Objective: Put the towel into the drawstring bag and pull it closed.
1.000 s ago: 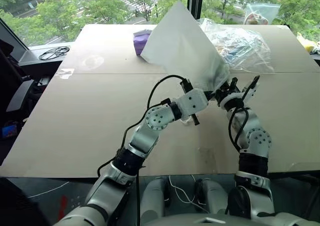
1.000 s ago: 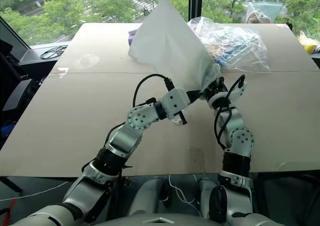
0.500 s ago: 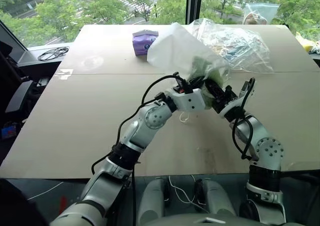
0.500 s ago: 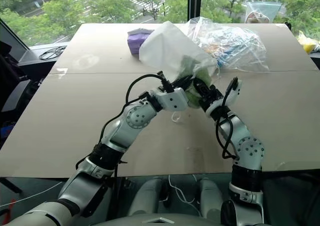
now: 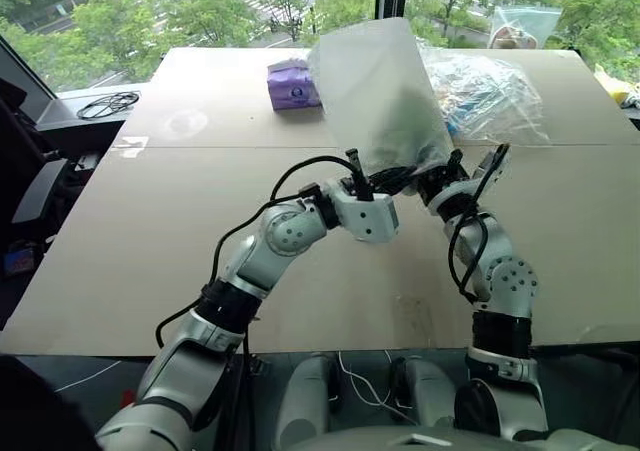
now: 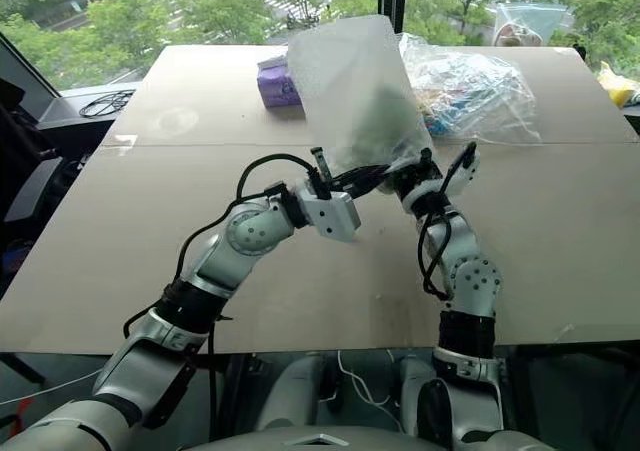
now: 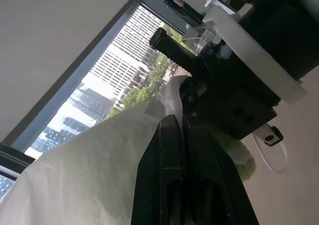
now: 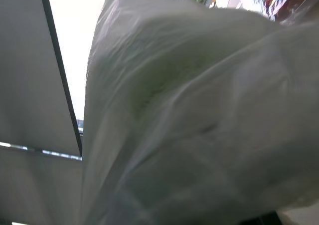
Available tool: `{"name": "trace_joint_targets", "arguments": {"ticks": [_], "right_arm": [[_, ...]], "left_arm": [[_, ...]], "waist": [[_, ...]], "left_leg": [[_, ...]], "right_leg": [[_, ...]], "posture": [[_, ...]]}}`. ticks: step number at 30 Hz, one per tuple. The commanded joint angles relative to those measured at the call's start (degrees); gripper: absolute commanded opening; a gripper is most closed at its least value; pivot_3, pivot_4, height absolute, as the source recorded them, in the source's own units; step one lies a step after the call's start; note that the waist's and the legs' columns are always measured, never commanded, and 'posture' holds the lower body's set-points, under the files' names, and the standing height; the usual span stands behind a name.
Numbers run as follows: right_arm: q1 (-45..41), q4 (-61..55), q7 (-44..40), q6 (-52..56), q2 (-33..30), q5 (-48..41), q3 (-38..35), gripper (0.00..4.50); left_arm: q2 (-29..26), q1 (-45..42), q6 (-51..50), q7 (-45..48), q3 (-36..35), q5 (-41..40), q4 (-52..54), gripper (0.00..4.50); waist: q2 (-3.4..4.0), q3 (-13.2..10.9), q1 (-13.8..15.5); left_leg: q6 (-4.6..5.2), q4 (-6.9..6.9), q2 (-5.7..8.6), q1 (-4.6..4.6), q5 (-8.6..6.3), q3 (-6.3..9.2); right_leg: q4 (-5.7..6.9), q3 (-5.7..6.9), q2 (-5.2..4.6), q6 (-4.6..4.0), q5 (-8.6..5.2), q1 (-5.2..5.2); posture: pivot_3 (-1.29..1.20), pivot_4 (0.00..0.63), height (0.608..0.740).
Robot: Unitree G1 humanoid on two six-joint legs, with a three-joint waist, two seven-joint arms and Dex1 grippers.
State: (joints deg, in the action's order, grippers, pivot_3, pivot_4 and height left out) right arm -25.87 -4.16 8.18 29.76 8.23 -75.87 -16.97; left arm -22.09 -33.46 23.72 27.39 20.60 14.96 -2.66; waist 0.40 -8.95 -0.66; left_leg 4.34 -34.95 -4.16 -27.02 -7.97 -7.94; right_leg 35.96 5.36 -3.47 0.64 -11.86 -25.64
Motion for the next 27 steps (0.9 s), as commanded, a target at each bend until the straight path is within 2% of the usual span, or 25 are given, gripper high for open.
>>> {"name": "trace_joint_targets", "arguments": {"ticks": [1, 4, 5, 6, 9, 12, 20, 23, 27], "right_arm": [[1.38, -4.7, -3.59, 1.77, 0.76, 2.43, 5.53, 0.12], [-0.37, -0.62, 0.48, -2.42, 3.18, 1.27, 1.5, 0.12], [-0.23, -0.26, 0.07, -2.66, 2.57, 3.05, 2.35, 1.13], [-0.09, -0.26, 0.18, -2.8, 2.43, 3.59, 2.76, 1.44], [-0.23, -0.23, 1.32, -2.99, 2.22, 4.19, 2.83, 2.95], [-0.38, -0.84, 1.45, -0.91, -2.31, 9.7, 5.15, 4.47], [1.09, -6.33, -3.69, 5.98, -11.72, 16.9, 10.43, 4.47], [1.99, -9.1, -3.92, 7.51, -12.92, 14.78, 8.79, 4.47], [3.91, -15.32, -10.4, 9.68, -17.09, 8.16, 5.62, 4.47]], "left_arm": [[2.53, -0.35, -2.84, -0.18, -3.22, -5.24, 3.17, 0.0], [5.42, -1.09, -7.61, -0.79, -6.4, -9.62, 3.15, 0.0], [6.32, -1.25, -9.06, -1.04, -7.29, -10.71, 3.05, 0.0], [7.37, -1.53, -10.59, -1.23, -8.25, -12.13, 2.81, 0.0], [9.3, -2.08, -14.02, -1.64, -10.64, -14.94, 2.64, 0.0], [11.09, -3.26, -18.6, -2.74, -14.08, -18.6, 1.4, 0.0], [13.3, -4.56, -25.38, -2.48, -18.42, -25.4, 0.1, 0.0], [13.67, -4.6, -27.01, -2.14, -19.15, -27.02, 0.46, 0.0], [14.15, -5.24, -28.59, -2.64, -20.37, -28.58, 0.49, 0.0]], "waist": [[0.0, 0.0, -0.13], [-0.01, 0.0, -0.16], [-0.01, 0.0, -0.11], [-0.01, 0.0, -0.05], [-0.01, 0.0, -0.11], [-0.01, 0.0, -0.09], [-0.02, 0.0, -0.06], [-0.03, 0.01, 0.01], [-0.04, 0.0, 0.01]], "left_leg": [[0.0, 0.0, 0.0, 0.01, 0.0, 0.0], [0.0, -0.1, -0.04, 0.05, 0.0, 0.03], [0.0, -0.17, -0.04, 0.09, 0.0, 0.08], [0.0, -0.18, -0.04, 0.11, 0.0, 0.08], [0.0, -0.23, -0.04, 0.12, 0.0, 0.08], [0.0, -0.3, -0.03, 0.12, 0.0, 0.08], [0.01, -0.43, -0.03, 0.13, 0.0, 0.07], [0.01, -0.44, -0.02, 0.13, 0.0, 0.07], [0.01, -0.45, -0.03, 0.13, 0.0, 0.08]], "right_leg": [[0.02, -0.01, 0.02, 0.0, 0.0, 0.0], [0.2, -0.03, 0.12, 0.07, 0.02, -0.02], [0.27, -0.01, 0.12, 0.14, -0.04, 0.03], [0.29, 0.01, 0.15, 0.19, -0.13, 0.02], [0.36, 0.0, 0.14, 0.16, -0.16, 0.02], [0.43, -0.01, 0.19, 0.17, -0.15, 0.02], [0.56, -0.02, 0.33, 0.19, -0.14, 0.01], [0.57, -0.02, 0.34, 0.19, -0.14, 0.01], [0.57, -0.01, 0.35, 0.2, -0.14, 0.01]], "posture": [[0.0, 0.15, 0.738], [0.0, 0.15, 0.738], [0.0, 0.15, 0.738], [0.0, 0.15, 0.738], [0.0, 0.15, 0.738], [0.0, 0.15, 0.738], [0.0, 0.15, 0.738], [0.0, 0.15, 0.738], [0.0, 0.15, 0.738]]}}
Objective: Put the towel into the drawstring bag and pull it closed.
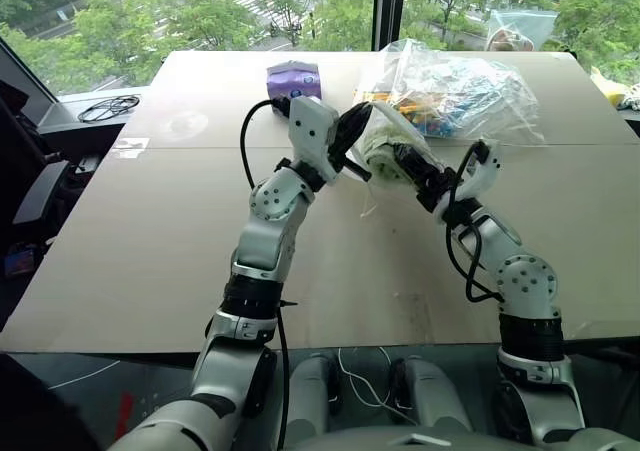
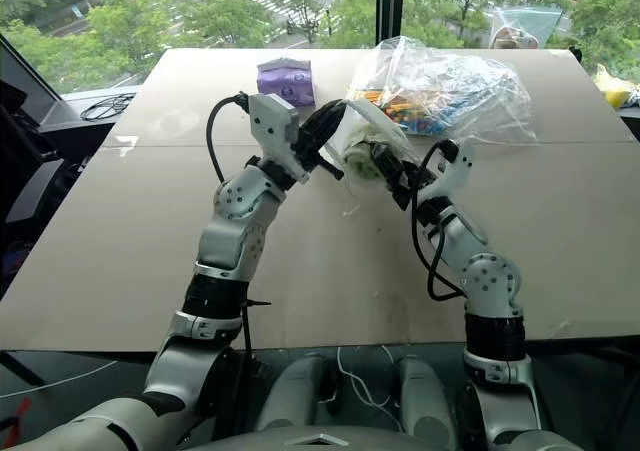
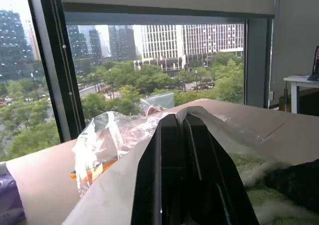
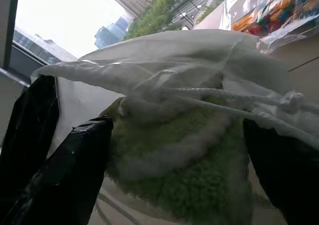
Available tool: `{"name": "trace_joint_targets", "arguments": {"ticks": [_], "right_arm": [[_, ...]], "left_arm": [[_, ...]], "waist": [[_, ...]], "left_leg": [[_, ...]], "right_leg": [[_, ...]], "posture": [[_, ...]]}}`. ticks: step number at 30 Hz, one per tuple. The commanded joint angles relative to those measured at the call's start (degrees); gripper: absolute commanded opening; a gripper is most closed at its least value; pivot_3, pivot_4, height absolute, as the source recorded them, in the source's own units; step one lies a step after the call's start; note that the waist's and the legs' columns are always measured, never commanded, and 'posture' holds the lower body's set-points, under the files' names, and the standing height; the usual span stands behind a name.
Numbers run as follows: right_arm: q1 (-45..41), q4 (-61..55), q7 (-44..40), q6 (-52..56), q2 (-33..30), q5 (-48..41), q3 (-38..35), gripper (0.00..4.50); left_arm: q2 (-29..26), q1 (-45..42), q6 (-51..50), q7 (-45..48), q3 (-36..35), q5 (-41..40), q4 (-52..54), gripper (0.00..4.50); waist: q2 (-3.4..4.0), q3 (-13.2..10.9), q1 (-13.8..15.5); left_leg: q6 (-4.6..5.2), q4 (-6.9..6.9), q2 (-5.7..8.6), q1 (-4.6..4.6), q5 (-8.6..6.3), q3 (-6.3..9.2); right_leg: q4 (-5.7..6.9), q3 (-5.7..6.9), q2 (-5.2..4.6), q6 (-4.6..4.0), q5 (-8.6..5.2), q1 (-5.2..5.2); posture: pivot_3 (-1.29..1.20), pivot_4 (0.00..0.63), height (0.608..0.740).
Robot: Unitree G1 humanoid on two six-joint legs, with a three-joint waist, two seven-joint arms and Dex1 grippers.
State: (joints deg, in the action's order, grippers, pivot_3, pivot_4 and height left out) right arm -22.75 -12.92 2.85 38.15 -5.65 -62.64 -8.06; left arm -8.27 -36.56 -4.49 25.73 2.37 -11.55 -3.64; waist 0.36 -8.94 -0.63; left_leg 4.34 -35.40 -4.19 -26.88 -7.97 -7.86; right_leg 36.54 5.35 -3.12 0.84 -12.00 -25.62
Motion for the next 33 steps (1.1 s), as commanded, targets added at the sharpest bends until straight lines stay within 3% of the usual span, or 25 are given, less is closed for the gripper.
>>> {"name": "trace_joint_targets", "arguments": {"ticks": [1, 4, 8, 10, 14, 22, 33], "right_arm": [[1.54, -7.73, -7.35, 1.59, -5.25, -5.05, -3.76, 4.47], [3.28, -8.16, -12.16, 0.83, -12.16, 0.95, -3.57, 4.47], [3.37, -4.22, -17.94, -6.71, -21.42, 19.98, 3.27, 4.47], [1.43, -0.76, -18.6, -10.61, -22.59, 29.01, 8.46, 4.47], [-0.87, 3.75, -20.69, -16.79, -21.03, 38.67, 13.51, 4.47], [0.56, 4.86, -26.56, -18.67, -20.5, 43.03, 13.73, 4.47], [5.89, -1.21, -36.71, -9.52, -24.4, 33.86, 7.33, 4.47]], "left_arm": [[0.45, -2.37, -0.64, -1.08, -2.42, -2.29, 1.41, 0.0], [0.65, -2.85, -1.32, -1.3, -3.03, -2.97, 1.28, 0.0], [0.61, -3.14, -1.7, -1.22, -3.46, -3.42, 1.03, 0.0], [0.64, -3.24, -1.72, -1.11, -3.56, -3.33, 0.79, 0.0], [0.61, -3.62, -1.68, -1.11, -3.72, -3.05, 0.51, 0.0], [0.56, -3.87, -1.4, -1.22, -3.59, -2.54, 0.31, 0.0], [0.76, -4.57, -0.85, -0.95, -3.39, -2.43, -0.89, 0.0]], "waist": [[-0.01, -0.01, 0.19], [-0.04, -0.01, 0.21], [-0.07, -0.03, 0.21], [-0.08, -0.04, -0.08], [-0.16, -0.09, -0.12], [-0.3, -0.17, 0.56], [-0.36, -0.2, 1.39]], "left_leg": [[0.0, 0.0, 0.0, 0.0, 0.0, 0.0], [0.0, -0.04, 0.02, 0.0, 0.0, 0.0], [0.0, -0.07, 0.06, 0.01, 0.0, -0.01], [0.0, -0.07, 0.05, 0.04, -0.01, -0.01], [-0.01, -0.06, 0.03, 0.12, 0.0, 0.16], [-0.01, -0.21, 0.06, 0.06, 0.0, 0.07], [-0.01, -0.28, 0.01, 0.05, -0.01, 0.11]], "right_leg": [[0.0, 0.0, 0.0, 0.0, 0.0, 0.0], [-0.01, -0.01, -0.01, -0.02, -0.03, 0.01], [-0.03, 0.02, -0.02, -0.02, -0.04, -0.01], [-0.03, 0.0, -0.01, -0.02, -0.04, -0.01], [0.06, -0.06, 0.07, -0.01, -0.04, -0.02], [0.1, -0.12, 0.12, -0.01, -0.04, -0.01], [0.09, -0.12, -0.01, -0.02, -0.04, -0.01]], "posture": [[0.0, 0.15, 0.738], [0.0, 0.15, 0.738], [0.0, 0.15, 0.738], [0.0, 0.15, 0.738], [0.0, 0.15, 0.738], [0.0, 0.15, 0.738], [0.0, 0.15, 0.738]]}}
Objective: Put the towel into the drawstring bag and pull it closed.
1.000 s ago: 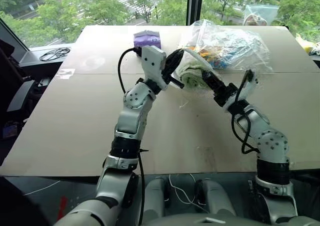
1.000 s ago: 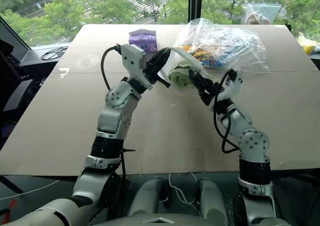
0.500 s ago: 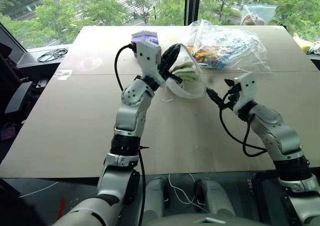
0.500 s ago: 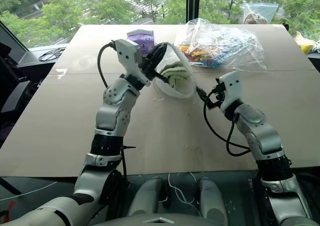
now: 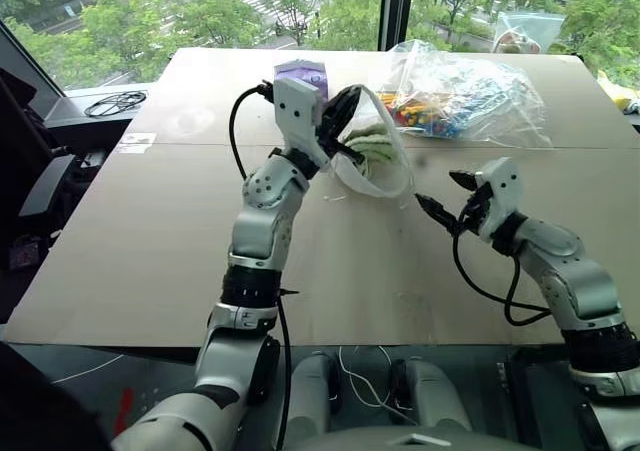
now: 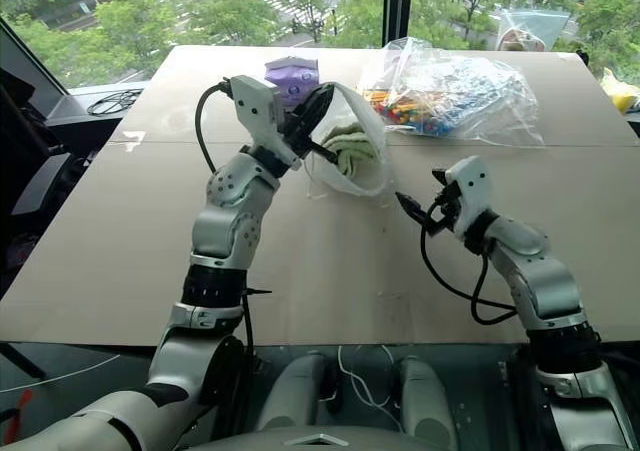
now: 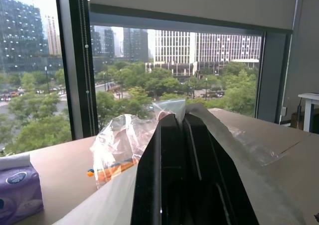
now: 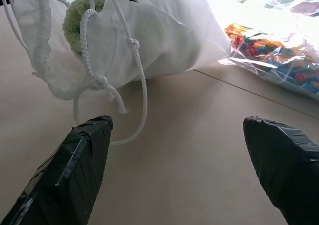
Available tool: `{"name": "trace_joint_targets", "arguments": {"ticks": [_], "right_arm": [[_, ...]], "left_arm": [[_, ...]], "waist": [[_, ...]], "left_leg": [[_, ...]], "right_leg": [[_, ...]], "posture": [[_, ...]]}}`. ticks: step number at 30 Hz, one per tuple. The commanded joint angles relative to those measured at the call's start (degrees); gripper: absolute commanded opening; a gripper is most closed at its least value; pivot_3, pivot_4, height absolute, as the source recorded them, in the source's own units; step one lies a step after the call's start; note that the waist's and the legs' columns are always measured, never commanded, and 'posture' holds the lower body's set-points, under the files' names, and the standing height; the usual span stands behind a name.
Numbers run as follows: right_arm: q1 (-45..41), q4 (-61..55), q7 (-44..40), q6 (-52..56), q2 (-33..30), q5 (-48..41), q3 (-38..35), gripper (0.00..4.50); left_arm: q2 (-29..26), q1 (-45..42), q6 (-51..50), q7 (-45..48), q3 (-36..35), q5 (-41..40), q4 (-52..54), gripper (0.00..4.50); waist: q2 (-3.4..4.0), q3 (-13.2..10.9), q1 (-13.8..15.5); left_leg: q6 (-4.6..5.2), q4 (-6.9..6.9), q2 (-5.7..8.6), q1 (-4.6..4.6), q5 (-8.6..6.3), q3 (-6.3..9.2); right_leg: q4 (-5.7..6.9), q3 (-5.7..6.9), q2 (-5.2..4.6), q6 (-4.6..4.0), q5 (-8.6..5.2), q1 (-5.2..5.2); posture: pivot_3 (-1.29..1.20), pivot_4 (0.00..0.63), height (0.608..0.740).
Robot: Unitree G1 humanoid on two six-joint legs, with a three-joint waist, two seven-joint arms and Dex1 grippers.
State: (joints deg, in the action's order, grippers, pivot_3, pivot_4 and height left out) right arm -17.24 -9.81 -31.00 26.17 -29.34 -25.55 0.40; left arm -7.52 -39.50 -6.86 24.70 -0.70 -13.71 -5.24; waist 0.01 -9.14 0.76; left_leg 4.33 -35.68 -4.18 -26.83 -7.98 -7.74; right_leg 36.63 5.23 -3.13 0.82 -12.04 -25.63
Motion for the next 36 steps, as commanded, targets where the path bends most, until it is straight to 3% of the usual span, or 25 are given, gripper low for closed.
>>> {"name": "trace_joint_targets", "arguments": {"ticks": [1, 11, 14, 17, 18, 19, 21, 22, 34, 35, 36], "right_arm": [[0.63, -5.81, -3.86, 3.54, -0.78, -4.11, -0.49, 4.47], [-4.59, -1.75, 5.23, 2.73, 8.67, 6.63, 6.81, 4.47], [-5.33, -0.1, 5.78, -1.36, 9.01, 10.01, 6.86, 3.62], [-5.63, 0.77, 6.08, -3.61, 8.4, 12.57, 6.44, 2.11], [-5.83, 1.05, 6.35, -4.27, 8.48, 13.08, 6.0, 1.87], [-6.13, 1.21, 6.9, -4.68, 8.96, 13.04, 5.15, 1.3], [-6.78, 1.32, 8.23, -4.92, 9.98, 12.66, 3.54, 0.76], [-6.92, 1.32, 8.49, -4.95, 10.19, 12.75, 3.2, 0.2], [-8.64, 3.19, 11.1, -6.3, 11.51, 15.43, 0.91, 0.09], [-8.74, 3.23, 11.22, -6.26, 11.61, 15.5, 0.78, 0.0], [-8.89, 3.27, 11.36, -6.17, 11.74, 15.52, 0.63, 0.0]], "left_arm": [[0.01, -1.71, 1.55, 0.09, -0.32, -0.27, 0.62, 0.0], [0.44, -1.34, 1.6, -0.22, 0.01, -0.06, 1.17, 0.0], [0.39, -1.25, 1.64, -0.36, -0.09, -0.01, 1.25, 0.0], [0.32, -1.03, 1.61, -0.42, -0.13, 0.01, 1.45, 0.0], [0.33, -0.94, 1.62, -0.45, -0.12, 0.03, 1.48, 0.0], [0.35, -0.81, 1.64, -0.49, -0.1, 0.06, 1.54, 0.0], [0.41, -0.68, 1.69, -0.57, -0.09, 0.09, 1.52, 0.0], [0.43, -0.61, 1.69, -0.6, -0.08, 0.1, 1.56, 0.0], [0.37, 0.27, -0.62, 2.32, -0.41, -3.53, 3.44, 0.0], [-0.12, 0.46, -0.87, 2.72, -0.13, -3.53, 3.95, 0.61], [-0.59, 0.63, -1.57, 2.97, -0.14, -3.77, 4.62, 0.68]], "waist": [[0.0, 0.0, -0.01], [-0.01, -0.01, 0.08], [-0.02, -0.01, 0.15], [-0.03, -0.02, 0.04], [-0.03, -0.02, 0.04], [-0.03, -0.02, 0.03], [-0.03, -0.02, -0.03], [-0.03, -0.02, -0.03], [-0.03, -0.02, -0.08], [-0.03, -0.02, -0.08], [-0.03, -0.02, -0.09]], "left_leg": [[0.0, 0.0, -0.01, 0.0, 0.0, 0.01], [0.0, -0.06, -0.01, 0.0, 0.0, 0.03], [0.0, -0.13, 0.02, -0.07, 0.0, 0.01], [0.02, -0.15, 0.04, -0.1, -0.02, -0.03], [0.02, -0.15, 0.02, -0.1, -0.02, -0.03], [0.02, -0.15, 0.01, -0.09, -0.02, -0.02], [0.02, -0.15, -0.02, -0.09, -0.02, 0.02], [0.02, -0.14, -0.03, -0.08, -0.02, 0.04], [0.02, -0.17, -0.01, -0.07, -0.02, -0.01], [0.02, -0.17, -0.03, -0.07, -0.02, -0.01], [0.02, -0.16, -0.03, -0.07, -0.02, 0.0]], "right_leg": [[0.0, 0.0, 0.0, 0.0, 0.0, 0.0], [0.02, 0.02, 0.0, 0.0, 0.0, 0.0], [0.02, 0.06, -0.02, -0.01, 0.0, 0.0], [0.0, 0.02, -0.07, 0.0, 0.0, 0.0], [0.0, 0.02, -0.08, 0.0, 0.0, -0.01], [0.0, 0.03, -0.08, 0.0, 0.0, -0.01], [0.01, 0.06, -0.05, 0.0, 0.0, -0.01], [0.03, 0.06, -0.03, 0.0, 0.0, -0.01], [0.07, 0.02, -0.03, 0.0, 0.0, -0.02], [0.07, 0.02, -0.04, 0.0, 0.0, -0.02], [0.07, 0.03, -0.03, -0.01, 0.01, -0.02]], "posture": [[0.0, 0.15, 0.738], [0.0, 0.15, 0.738], [0.0, 0.15, 0.738], [0.0, 0.15, 0.738], [0.0, 0.15, 0.738], [0.0, 0.15, 0.738], [0.0, 0.15, 0.738], [0.0, 0.15, 0.738], [0.0, 0.15, 0.738], [0.0, 0.15, 0.738], [0.0, 0.15, 0.738]]}}
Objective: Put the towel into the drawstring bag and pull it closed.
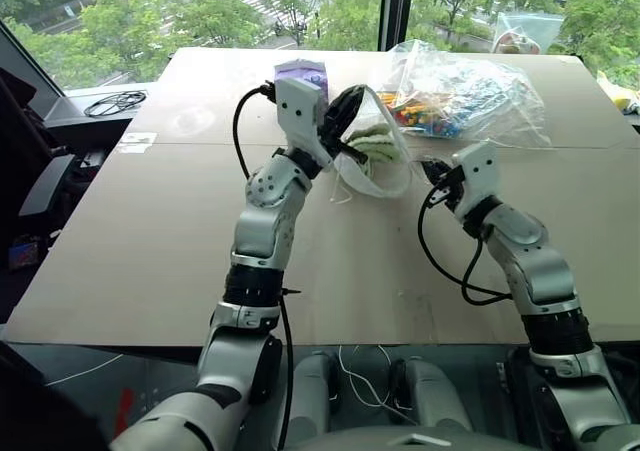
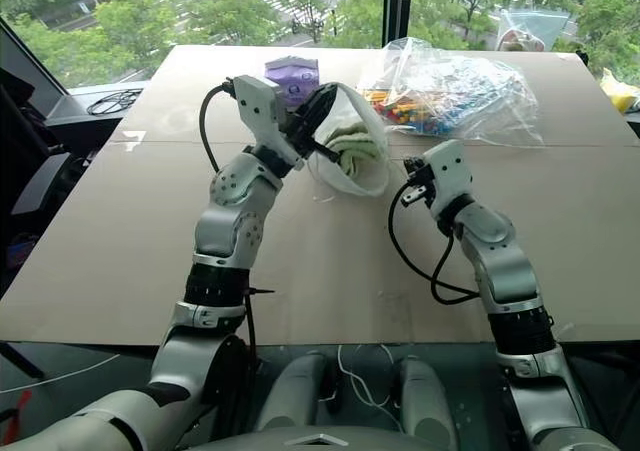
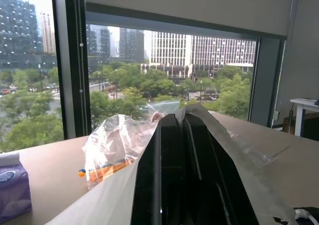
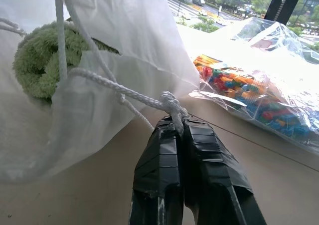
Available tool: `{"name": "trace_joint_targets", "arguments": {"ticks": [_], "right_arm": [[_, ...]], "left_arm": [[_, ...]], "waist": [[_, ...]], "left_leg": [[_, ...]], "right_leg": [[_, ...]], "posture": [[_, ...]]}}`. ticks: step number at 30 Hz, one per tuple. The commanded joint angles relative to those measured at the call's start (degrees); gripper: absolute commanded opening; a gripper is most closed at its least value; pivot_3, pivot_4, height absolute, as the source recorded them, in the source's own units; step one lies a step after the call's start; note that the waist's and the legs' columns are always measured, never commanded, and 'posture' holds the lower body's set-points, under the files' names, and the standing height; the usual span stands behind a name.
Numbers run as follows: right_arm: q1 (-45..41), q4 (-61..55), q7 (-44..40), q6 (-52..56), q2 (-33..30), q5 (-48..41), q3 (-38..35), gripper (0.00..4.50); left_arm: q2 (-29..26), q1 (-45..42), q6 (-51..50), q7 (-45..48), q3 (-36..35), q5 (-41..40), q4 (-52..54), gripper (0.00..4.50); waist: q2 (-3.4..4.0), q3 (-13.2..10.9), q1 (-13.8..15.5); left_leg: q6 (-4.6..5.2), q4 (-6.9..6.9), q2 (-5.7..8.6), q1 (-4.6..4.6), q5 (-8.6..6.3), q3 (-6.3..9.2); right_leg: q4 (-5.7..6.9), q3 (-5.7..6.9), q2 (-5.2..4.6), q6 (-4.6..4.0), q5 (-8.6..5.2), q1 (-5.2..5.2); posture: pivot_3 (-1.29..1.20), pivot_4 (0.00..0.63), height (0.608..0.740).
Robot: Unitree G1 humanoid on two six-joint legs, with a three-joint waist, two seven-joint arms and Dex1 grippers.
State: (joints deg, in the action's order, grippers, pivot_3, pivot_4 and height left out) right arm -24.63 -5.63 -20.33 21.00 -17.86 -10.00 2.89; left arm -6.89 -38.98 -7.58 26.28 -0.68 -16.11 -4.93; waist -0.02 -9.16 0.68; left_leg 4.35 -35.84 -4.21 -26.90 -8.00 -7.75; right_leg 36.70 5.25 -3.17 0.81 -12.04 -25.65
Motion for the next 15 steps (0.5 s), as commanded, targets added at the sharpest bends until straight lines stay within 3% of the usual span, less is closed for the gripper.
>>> {"name": "trace_joint_targets", "arguments": {"ticks": [1, 4, 9, 12, 15], "right_arm": [[-1.61, -0.88, 0.77, -0.93, 0.36, -0.01, -1.95, 0.0], [-2.11, -0.91, 0.99, -0.74, 0.6, 0.16, -2.01, 0.0], [-3.68, -1.09, 1.67, -0.13, 1.29, 0.05, -2.87, 0.0], [-5.32, -0.86, 2.71, 1.04, 2.37, -0.87, -4.14, 0.0], [-6.15, -0.75, 2.92, 1.71, 2.78, -1.04, -4.6, 0.0]], "left_arm": [[-1.63, 0.26, -1.55, 1.73, -0.2, -1.7, 4.89, 1.12], [-3.42, 1.63, -4.56, 3.62, -0.77, -4.32, 8.43, 2.41], [-9.85, 6.15, -9.91, 8.3, -0.91, -7.61, 15.97, 2.41], [-18.31, 7.55, -6.41, 8.91, 0.16, 1.47, 11.87, 2.41], [-20.36, 8.53, -6.37, 10.58, -0.53, 0.23, 11.26, 2.41]], "waist": [[0.0, 0.0, -0.03], [0.0, 0.0, -0.05], [0.01, 0.0, -0.56], [0.02, 0.0, -1.09], [0.02, 0.0, -1.21]], "left_leg": [[0.0, 0.0, 0.0, 0.0, 0.0, 0.01], [0.0, 0.01, -0.01, 0.0, 0.0, 0.01], [-0.01, 0.02, -0.02, 0.01, 0.0, -0.01], [-0.01, 0.07, -0.03, 0.04, -0.01, 0.01], [-0.02, 0.21, -0.02, 0.08, -0.01, 0.0]], "right_leg": [[0.0, 0.01, 0.0, 0.0, 0.0, 0.0], [0.01, 0.01, 0.01, 0.0, 0.0, 0.0], [0.01, -0.04, -0.03, -0.02, 0.01, -0.01], [0.02, -0.02, -0.04, -0.01, 0.0, -0.03], [0.01, -0.02, -0.13, -0.02, 0.0, -0.05]], "posture": [[0.0, 0.15, 0.738], [0.0, 0.15, 0.738], [0.0, 0.15, 0.738], [0.0, 0.15, 0.738], [0.0, 0.15, 0.738]]}}
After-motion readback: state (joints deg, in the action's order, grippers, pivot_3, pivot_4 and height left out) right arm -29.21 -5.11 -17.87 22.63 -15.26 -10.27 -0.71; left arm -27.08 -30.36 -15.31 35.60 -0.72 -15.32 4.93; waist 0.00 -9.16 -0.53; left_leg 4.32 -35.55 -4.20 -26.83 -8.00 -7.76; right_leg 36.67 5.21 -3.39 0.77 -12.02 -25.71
